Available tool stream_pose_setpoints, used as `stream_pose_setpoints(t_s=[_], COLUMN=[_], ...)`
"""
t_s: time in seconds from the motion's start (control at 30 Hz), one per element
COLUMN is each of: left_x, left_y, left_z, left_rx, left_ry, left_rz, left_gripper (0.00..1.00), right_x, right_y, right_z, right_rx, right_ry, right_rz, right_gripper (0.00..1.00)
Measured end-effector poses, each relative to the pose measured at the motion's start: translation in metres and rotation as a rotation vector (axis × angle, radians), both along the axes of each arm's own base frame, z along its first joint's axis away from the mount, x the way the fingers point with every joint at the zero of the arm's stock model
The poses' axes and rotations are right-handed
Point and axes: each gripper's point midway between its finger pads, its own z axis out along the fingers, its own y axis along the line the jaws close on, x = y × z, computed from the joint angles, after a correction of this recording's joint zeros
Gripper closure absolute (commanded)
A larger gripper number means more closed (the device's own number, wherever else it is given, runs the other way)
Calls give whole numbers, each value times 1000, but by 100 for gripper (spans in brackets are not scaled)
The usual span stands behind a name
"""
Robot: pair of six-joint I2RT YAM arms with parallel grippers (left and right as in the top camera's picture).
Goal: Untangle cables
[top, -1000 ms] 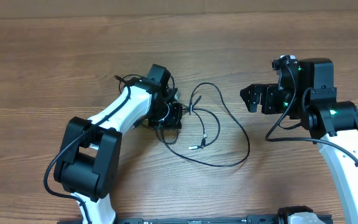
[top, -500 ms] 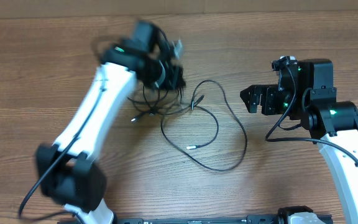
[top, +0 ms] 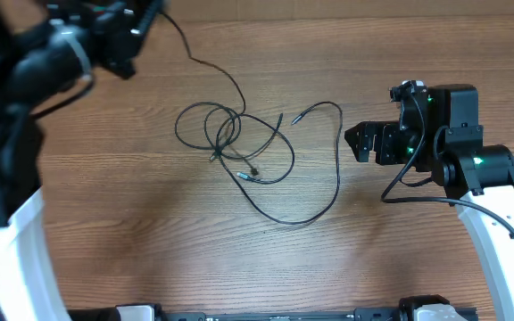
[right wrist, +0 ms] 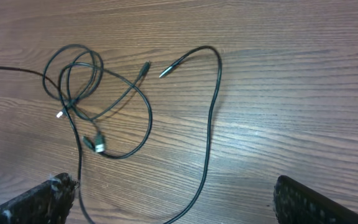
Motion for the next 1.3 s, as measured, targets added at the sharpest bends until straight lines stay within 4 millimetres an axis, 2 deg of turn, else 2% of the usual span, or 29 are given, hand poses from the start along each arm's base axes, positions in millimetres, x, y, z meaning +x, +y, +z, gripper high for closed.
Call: stream_pose_setpoints(t_s=[0.07,0.17,0.27,0.33,0.53,0.63,0.73,0.8,0.87,0.97,1.1,1.2,1.3], left_x=[-7,-11,-12,-10,5,16,23,17,3,-26,-39,-36,-26], left_y=[12,28,48,62,109,146,192,233,270,311,330,334,339], left_z=[19,35,38,34,0,-27,-55,-72,-85,-93,-91,-97,-116], left_rx=[-15,-26,-37,-42,-44,-18,43,111,180,260,296,310,344], left_ry=[-58,-108,-109,-84,62,161,252,315,375,432,435,458,523], left_rz=[27,73,132,178,372,553,793,1013,1231,1517,1667,1686,1678], left_gripper=[96,96,96,96,96,96,96,96,96,96,96,96,96], right_x=[0,0,0,0,0,0,0,0,0,0,1,1,1], right_y=[0,0,0,0,0,0,0,0,0,0,0,0,0], right_z=[0,0,0,0,0,0,0,0,0,-1,-3,-4,-4], right_rx=[0,0,0,0,-1,0,0,0,-1,0,-1,-2,-1], right_ry=[0,-1,0,0,0,0,1,1,1,2,8,14,15], right_rz=[0,0,0,0,0,0,0,0,0,-1,0,0,0], right_gripper=[0,0,0,0,0,0,0,0,0,0,0,0,0])
